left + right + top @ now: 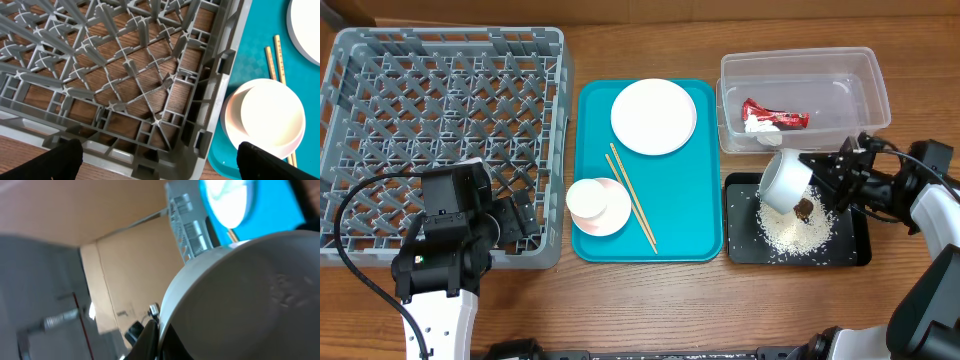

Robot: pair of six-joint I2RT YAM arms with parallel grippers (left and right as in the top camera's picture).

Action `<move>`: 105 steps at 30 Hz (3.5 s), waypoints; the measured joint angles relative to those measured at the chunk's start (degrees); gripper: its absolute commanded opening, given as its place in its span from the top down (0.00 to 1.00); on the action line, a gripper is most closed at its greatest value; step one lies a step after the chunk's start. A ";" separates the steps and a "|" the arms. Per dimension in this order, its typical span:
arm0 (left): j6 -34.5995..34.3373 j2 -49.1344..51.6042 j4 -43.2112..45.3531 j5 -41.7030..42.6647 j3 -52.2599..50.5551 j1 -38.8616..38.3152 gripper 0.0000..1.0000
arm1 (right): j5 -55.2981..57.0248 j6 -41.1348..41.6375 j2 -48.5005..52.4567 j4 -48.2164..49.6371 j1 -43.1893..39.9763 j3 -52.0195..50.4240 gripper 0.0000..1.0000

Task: Sort waste into correct bins and load items into the dishwasher
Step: 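Tip the rice bowl over the black tray to dump the food, then return the emptied bowl to the teal tray with the right gripper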

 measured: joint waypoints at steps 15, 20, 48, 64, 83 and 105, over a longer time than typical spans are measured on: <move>0.02 0.00 0.00 0.00 0.00 0.00 0.00 | 4.22 -1.97 0.00 0.02 0.04 -0.11 0.96; 0.00 0.00 0.02 0.00 0.00 0.00 0.00 | -0.37 -5.51 -0.11 3.43 1.95 -0.02 0.96; 0.00 0.00 0.02 0.00 0.00 0.00 0.00 | 4.20 -9.81 -4.83 4.33 7.50 1.11 0.96; 0.02 0.00 0.02 0.00 0.00 0.00 0.00 | 10.29 -9.75 -4.83 0.39 7.96 1.18 0.96; 0.02 0.00 0.04 0.00 0.00 0.00 0.00 | 51.21 -15.08 -4.85 -20.22 30.93 28.57 0.96; 0.02 0.00 0.00 0.00 0.00 0.00 0.00 | 77.18 -19.37 10.14 0.44 60.96 28.94 0.95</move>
